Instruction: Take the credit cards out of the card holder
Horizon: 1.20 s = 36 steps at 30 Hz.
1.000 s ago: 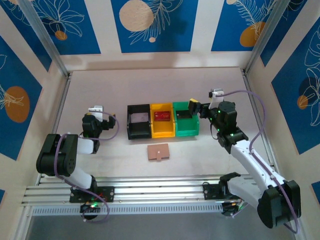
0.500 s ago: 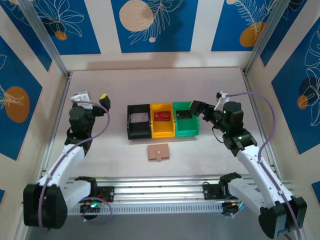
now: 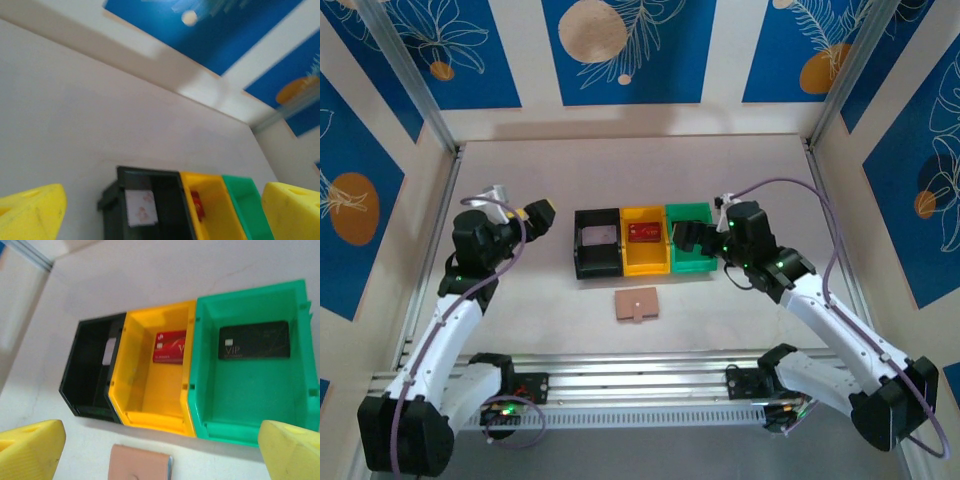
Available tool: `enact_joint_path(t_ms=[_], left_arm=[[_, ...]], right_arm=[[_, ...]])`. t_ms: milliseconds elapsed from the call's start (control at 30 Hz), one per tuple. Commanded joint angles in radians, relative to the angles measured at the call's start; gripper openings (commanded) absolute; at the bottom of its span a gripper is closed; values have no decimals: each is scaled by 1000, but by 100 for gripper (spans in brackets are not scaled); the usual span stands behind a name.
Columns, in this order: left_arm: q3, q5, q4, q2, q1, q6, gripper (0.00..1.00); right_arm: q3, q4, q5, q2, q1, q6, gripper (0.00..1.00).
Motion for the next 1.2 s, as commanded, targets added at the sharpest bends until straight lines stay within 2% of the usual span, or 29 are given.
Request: enact_joint_path(t_ms=[0,200,333,500,700,800,900,1167], left_arm=[[60,83,-105,12,-38,33,100],[84,-65,-282,-9,-115,75,100],[116,-254,-401,-15,-211,114,100],[159,-401,-507,22,-303,113,100],[151,-430,-538,29,-349,61,100],[154,-427,-560,46,-375,36,100],[139,-442,-575,46,-410,-1,100],[86,-449,-582,20,-460,-25,100]], right_arm=[[36,-67,57,24,58,-13,99],[38,-96,77,68,110,-28,99],[67,-138,59,116,120,-44,98],[99,-194,54,166,129,-62,95],[88,-173,14,202,147,-41,92],[107,-177,-4,249,172,-23,81],[117,-184,4,305,233,15,76],[128,-173,92,424,399,116,73]])
